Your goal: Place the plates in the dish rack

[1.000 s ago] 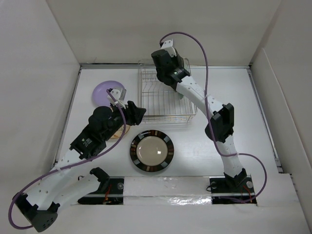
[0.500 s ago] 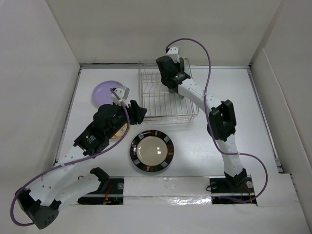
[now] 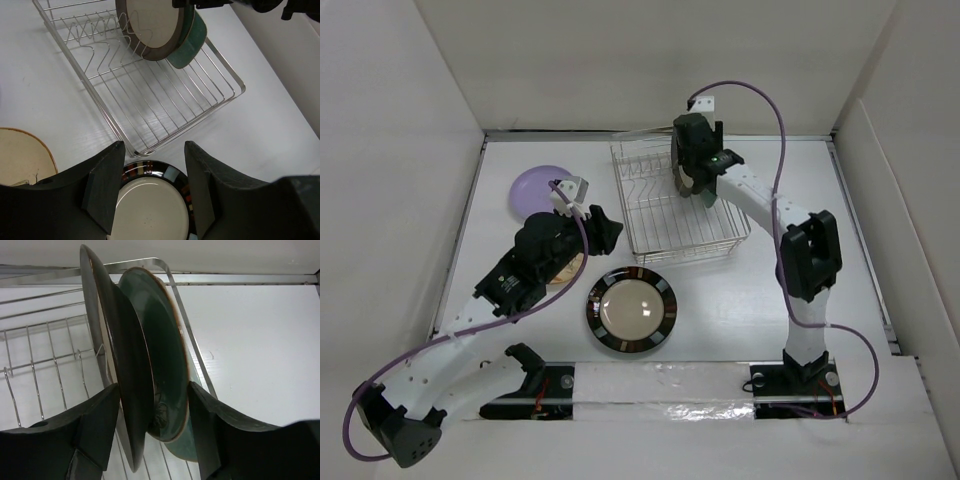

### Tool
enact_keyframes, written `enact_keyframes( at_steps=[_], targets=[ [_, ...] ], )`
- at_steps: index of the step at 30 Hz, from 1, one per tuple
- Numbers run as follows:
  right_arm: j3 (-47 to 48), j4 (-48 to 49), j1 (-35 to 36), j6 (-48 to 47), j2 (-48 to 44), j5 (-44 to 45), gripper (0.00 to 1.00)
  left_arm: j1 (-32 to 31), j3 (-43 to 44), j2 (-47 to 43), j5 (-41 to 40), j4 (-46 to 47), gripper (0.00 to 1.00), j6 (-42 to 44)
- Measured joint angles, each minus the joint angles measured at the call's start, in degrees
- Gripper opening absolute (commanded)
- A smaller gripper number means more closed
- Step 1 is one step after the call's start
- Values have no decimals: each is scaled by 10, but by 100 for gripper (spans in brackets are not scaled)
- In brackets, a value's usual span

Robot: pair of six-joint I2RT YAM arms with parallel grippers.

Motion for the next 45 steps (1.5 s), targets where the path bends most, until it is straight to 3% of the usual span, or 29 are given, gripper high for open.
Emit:
enact_keyframes(
  at_steps=[8, 11, 12, 14, 15, 18, 20, 21, 23, 24, 27, 35, 41, 45],
  targets=[
    [3, -41, 1, 11, -91, -39, 71, 0, 0, 0, 0, 0, 48, 0],
    [-81, -21, 19, 25, -196, -59, 16, 0, 0, 0, -1, 0, 46, 0],
    [-121, -9, 31, 32, -240, -68, 0, 0, 0, 0, -1, 0, 41, 0],
    [-224, 36, 66, 59, -334, -89, 0, 0, 0, -2, -2, 0, 33, 0],
    [-278, 48, 93, 78, -382, -101, 0, 0, 0, -3, -3, -1, 18, 0],
    [-440, 89, 188, 151, -495, -124, 0, 0, 0, -7, -4, -1, 0, 0],
    [-526, 97, 256, 214, -533, -128, 6, 0, 0, -8, -5, -1, 0, 1],
    [-568, 99, 287, 254, -541, -128, 29, 0, 0, -8, -5, -1, 0, 1],
    [-648, 98, 337, 327, -549, -133, 52, 0, 0, -8, -4, -2, 10, 2],
    [-684, 100, 354, 362, -550, -138, 63, 0, 0, -8, -5, -2, 22, 2],
    [-756, 102, 376, 444, -544, -153, 70, 0, 0, -8, -5, -2, 32, 2],
    [-775, 199, 380, 572, -419, -161, 66, 0, 0, -8, -7, -2, 34, 2],
    [-776, 303, 381, 624, -344, -166, 48, 0, 0, -8, -7, -2, 34, 2],
    [-794, 367, 386, 665, -315, -166, 23, 0, 0, -8, -7, -2, 34, 2]
  ],
)
